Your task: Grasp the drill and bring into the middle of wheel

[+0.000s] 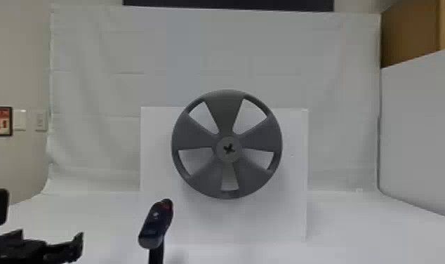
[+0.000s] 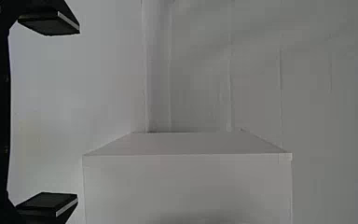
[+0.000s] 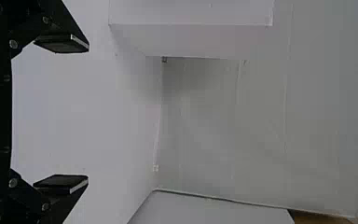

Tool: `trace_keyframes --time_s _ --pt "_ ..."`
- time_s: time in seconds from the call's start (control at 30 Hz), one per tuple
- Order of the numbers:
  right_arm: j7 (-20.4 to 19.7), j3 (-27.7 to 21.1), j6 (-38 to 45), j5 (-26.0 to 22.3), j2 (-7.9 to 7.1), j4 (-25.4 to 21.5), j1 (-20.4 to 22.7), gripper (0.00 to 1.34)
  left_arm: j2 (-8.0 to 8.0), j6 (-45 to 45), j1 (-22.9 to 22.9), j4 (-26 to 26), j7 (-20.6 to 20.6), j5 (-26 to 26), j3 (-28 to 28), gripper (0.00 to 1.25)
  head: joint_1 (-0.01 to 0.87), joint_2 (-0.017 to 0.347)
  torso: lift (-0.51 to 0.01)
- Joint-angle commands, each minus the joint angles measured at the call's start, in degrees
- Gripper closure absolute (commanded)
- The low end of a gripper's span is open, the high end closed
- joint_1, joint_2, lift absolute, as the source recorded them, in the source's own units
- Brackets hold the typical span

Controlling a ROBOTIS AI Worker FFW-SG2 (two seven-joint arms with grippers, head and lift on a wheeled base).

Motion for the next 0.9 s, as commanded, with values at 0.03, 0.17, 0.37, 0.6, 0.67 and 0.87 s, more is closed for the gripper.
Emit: trace_keyframes --time_s 0.03,0.17,0.37,0.6,0.67,0.87 --pt "0.0 -0.07 0.0 0.0 0.0 0.0 0.05 0.29 0.0 0.0 -0.01 0.0 0.0 0.0 0.06 0.03 0.0 0.0 -0.406" --pt "0.0 0.02 0.0 0.0 0.09 0.0 0.05 0.29 0.0 0.0 -0.01 0.0 0.0 0.0 0.06 0.03 0.0 0.0 -0.406" --pt "0.0 0.02 0.0 0.0 0.09 0.0 0.05 0.29 0.0 0.0 -0.01 0.0 0.0 0.0 0.15 0.03 0.0 0.0 -0.406" --pt "0.0 0.02 0.0 0.0 0.18 0.0 0.05 0.29 0.0 0.0 -0.01 0.0 0.0 0.0 0.15 0.03 0.0 0.0 -0.406" --pt "0.0 -0.07 0.0 0.0 0.18 0.0 0.05 0.29 0.0 0.0 -0.01 0.0 0.0 0.0 0.15 0.03 0.0 0.0 -0.406" --pt "0.0 0.02 0.0 0.0 0.18 0.0 0.05 0.29 0.0 0.0 -0.01 0.0 0.0 0.0 0.15 0.03 0.0 0.0 -0.406"
